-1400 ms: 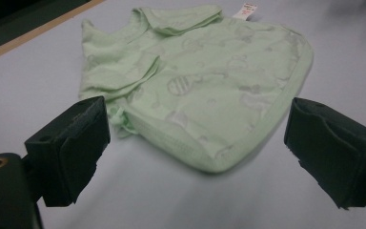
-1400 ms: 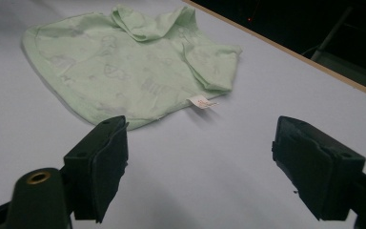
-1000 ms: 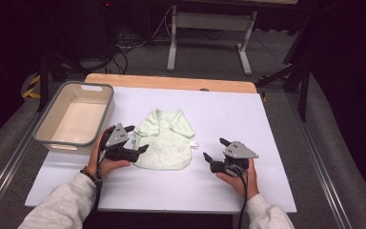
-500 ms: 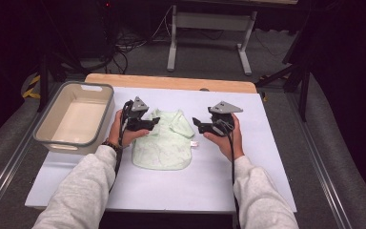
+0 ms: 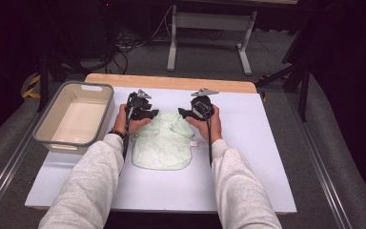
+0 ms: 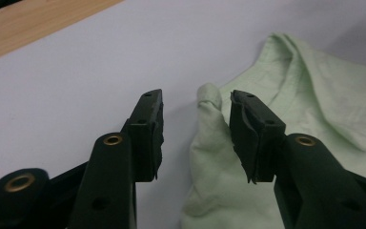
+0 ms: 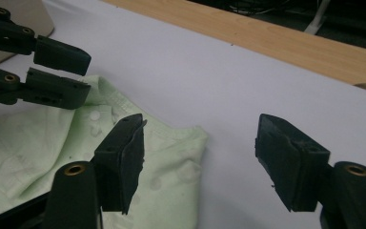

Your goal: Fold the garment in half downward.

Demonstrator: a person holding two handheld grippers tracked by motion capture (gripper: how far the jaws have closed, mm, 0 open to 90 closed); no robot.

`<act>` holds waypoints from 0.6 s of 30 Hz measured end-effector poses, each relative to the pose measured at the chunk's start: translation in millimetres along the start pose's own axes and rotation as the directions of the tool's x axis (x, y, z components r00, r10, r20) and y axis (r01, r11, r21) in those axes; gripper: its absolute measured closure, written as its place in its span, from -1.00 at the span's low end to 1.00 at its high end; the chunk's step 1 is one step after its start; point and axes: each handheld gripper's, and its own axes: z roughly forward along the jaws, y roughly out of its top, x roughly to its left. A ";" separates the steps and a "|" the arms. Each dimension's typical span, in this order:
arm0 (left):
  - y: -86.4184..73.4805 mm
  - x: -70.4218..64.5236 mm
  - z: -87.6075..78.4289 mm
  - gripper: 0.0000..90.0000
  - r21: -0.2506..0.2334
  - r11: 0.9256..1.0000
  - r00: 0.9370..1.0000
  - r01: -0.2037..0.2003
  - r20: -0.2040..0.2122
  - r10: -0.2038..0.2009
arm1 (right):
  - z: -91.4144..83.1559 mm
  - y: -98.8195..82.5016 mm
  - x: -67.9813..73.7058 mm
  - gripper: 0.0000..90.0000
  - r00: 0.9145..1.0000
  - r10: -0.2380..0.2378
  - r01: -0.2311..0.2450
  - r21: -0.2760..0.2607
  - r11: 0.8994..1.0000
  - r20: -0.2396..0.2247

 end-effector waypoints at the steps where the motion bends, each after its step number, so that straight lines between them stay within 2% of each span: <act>1: -0.2 2.1 1.8 0.29 0.006 1.000 1.000 0.003 0.001 -0.003 | 4.3 -0.6 1.4 -0.19 1.000 -0.009 0.009 0.010 1.000 0.009; 4: -0.8 5.3 5.4 0.32 0.011 1.000 1.000 0.017 0.007 -0.017 | 12.4 -2.4 1.7 -0.17 1.000 -0.011 0.010 0.029 1.000 0.016; 8: -1.6 9.9 10.7 0.29 0.015 0.999 0.999 0.041 0.026 -0.041 | 22.5 -6.6 -2.0 -0.13 1.000 0.013 -0.014 0.039 0.999 0.019; 9: -1.8 11.3 12.7 0.32 0.027 0.999 0.999 0.039 0.022 -0.039 | 26.6 -8.0 -3.6 -0.10 0.999 0.020 -0.021 0.043 0.999 0.035; 13: -2.5 14.5 17.1 0.42 0.037 0.998 0.999 0.046 0.017 -0.046 | 32.5 -10.4 -5.3 -0.07 0.998 0.027 -0.029 0.055 0.998 0.049; 15: -2.4 15.5 18.9 0.44 0.043 0.998 0.998 0.054 0.015 -0.055 | 37.0 -12.0 -5.6 -0.06 0.999 0.034 -0.036 0.056 0.998 0.035; 17: -1.5 15.3 19.6 0.49 0.052 0.998 0.999 0.044 0.013 -0.044 | 41.3 -13.2 -4.4 -0.05 0.998 0.005 -0.011 0.083 0.996 0.069; 18: -1.1 15.6 20.4 0.49 0.056 0.997 0.999 0.050 0.008 -0.051 | 42.5 -13.5 -4.7 -0.03 0.998 0.005 -0.010 0.084 0.996 0.065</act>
